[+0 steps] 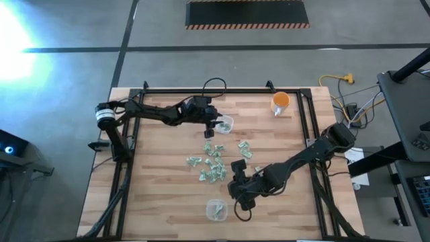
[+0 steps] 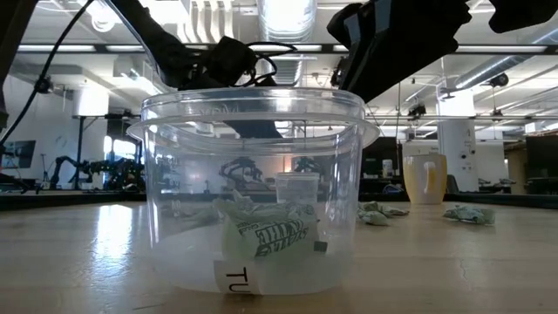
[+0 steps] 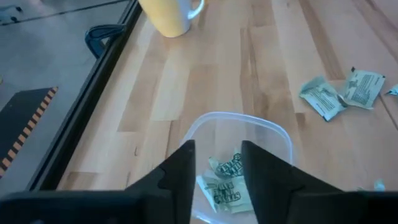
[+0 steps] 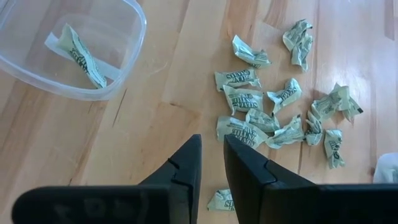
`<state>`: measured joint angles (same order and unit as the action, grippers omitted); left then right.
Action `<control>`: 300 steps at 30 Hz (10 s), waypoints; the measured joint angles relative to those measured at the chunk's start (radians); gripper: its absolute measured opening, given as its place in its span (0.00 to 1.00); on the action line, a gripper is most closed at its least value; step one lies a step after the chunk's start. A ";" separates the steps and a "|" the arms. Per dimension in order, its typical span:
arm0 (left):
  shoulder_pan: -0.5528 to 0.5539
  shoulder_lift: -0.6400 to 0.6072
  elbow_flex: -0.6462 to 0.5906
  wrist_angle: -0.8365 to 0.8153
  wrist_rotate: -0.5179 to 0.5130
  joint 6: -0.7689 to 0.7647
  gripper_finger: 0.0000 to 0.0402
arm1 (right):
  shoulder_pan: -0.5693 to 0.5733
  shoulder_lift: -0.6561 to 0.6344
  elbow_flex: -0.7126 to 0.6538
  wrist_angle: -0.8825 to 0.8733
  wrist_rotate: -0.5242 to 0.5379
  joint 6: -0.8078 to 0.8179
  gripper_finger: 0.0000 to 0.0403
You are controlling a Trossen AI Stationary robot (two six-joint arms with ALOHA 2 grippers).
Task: Pick and place items into bin
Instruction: Put the stevia packet into the bottom transparent bin, then put the stevia packet into the top transparent bin
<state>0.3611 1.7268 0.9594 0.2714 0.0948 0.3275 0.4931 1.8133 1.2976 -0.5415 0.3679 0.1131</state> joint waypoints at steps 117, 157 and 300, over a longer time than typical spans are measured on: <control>-0.139 -1.158 -0.625 -0.339 0.007 -0.058 0.35 | -0.167 -0.101 -0.411 0.311 -0.083 0.172 0.37; -0.139 -1.119 -0.625 -0.331 0.007 -0.058 0.35 | -0.200 -0.057 -0.455 0.399 -0.119 0.157 0.28; -0.262 -0.363 -0.626 0.059 0.264 -0.111 0.35 | -0.024 -0.013 -0.027 0.122 -0.129 -0.060 0.18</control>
<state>0.0990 1.3640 0.3332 0.3307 0.3588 0.2169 0.4690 1.8000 1.2701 -0.4191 0.2394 0.0532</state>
